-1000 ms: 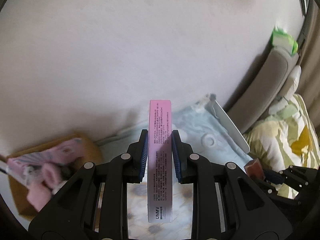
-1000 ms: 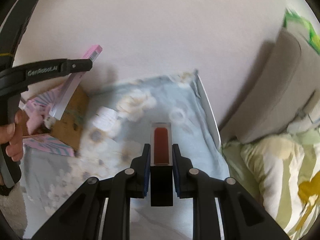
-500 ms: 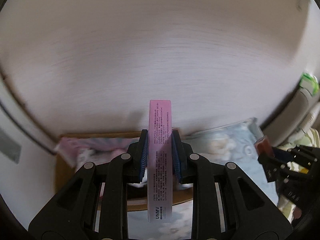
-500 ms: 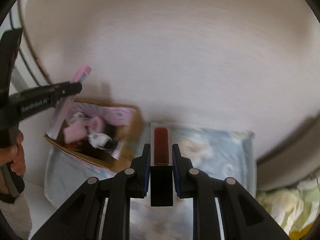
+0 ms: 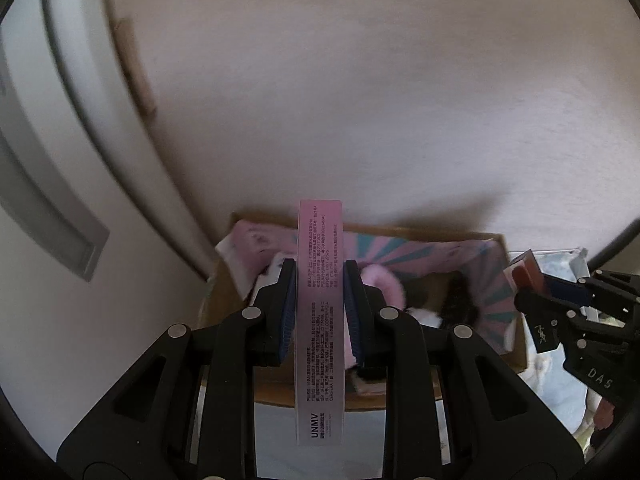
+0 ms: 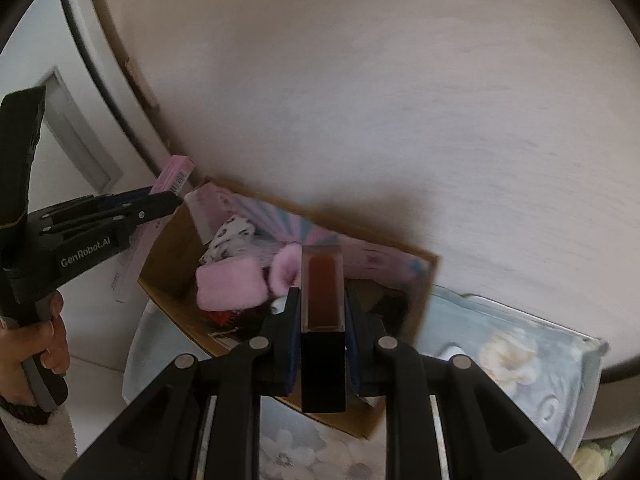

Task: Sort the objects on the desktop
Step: 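Open both tools to drop the pink box and lipstick into the box, then move both tools back toward the earphone case and tape roll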

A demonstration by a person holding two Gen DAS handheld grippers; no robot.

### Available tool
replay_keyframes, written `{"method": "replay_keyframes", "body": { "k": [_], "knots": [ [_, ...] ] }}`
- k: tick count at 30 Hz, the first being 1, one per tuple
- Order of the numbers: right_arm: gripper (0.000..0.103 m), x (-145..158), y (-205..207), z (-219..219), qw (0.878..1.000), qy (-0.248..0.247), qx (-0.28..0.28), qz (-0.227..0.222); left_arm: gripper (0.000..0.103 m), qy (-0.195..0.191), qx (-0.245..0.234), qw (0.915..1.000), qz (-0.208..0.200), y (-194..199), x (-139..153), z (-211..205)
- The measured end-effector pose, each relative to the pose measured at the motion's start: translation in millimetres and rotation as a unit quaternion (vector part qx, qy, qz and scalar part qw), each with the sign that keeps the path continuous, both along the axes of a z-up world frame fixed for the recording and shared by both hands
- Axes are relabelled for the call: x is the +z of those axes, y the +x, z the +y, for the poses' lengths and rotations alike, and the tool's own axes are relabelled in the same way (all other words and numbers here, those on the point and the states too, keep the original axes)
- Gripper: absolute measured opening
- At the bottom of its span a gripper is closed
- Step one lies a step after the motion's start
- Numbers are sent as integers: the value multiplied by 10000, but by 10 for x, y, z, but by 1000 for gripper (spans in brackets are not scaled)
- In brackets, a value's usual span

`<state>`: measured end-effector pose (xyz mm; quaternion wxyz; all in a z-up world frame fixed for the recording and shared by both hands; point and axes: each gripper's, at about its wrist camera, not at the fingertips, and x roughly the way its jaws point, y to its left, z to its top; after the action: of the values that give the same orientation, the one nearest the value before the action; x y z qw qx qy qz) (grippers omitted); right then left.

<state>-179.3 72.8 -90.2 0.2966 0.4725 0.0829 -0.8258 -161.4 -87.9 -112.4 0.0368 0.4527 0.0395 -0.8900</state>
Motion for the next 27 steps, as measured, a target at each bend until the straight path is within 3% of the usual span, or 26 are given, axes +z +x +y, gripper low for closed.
{"method": "replay_keyframes", "body": {
  "k": [9, 14, 15, 16, 17, 19, 27],
  "knots": [
    [18, -283, -83, -314, 9993, 133, 219, -256, 20, 130, 87, 9996, -236, -129, -375, -170],
    [22, -353, -148, -405, 9986, 70, 338, -404, 23, 246, 22, 9992, -304, -166, -401, -172],
    [34, -339, -161, -404, 9984, 24, 357, -438, 37, 294, -1, 9989, -352, -177, -396, -169],
    [54, -322, -172, -401, 9985, 46, 326, -439, 78, 266, 11, 9988, -410, -189, -393, -160],
    [60, -303, -177, -399, 9989, 115, 265, -372, 101, 181, 43, 9990, -417, -192, -366, -156],
    [67, -239, -164, -371, 9995, 87, 238, -178, 103, -24, 71, 9998, -201, -153, -289, -130],
    [68, -64, -92, -170, 9999, 33, 107, 106, 103, -65, -8, 9997, 238, -55, -84, -21]
  ]
}}
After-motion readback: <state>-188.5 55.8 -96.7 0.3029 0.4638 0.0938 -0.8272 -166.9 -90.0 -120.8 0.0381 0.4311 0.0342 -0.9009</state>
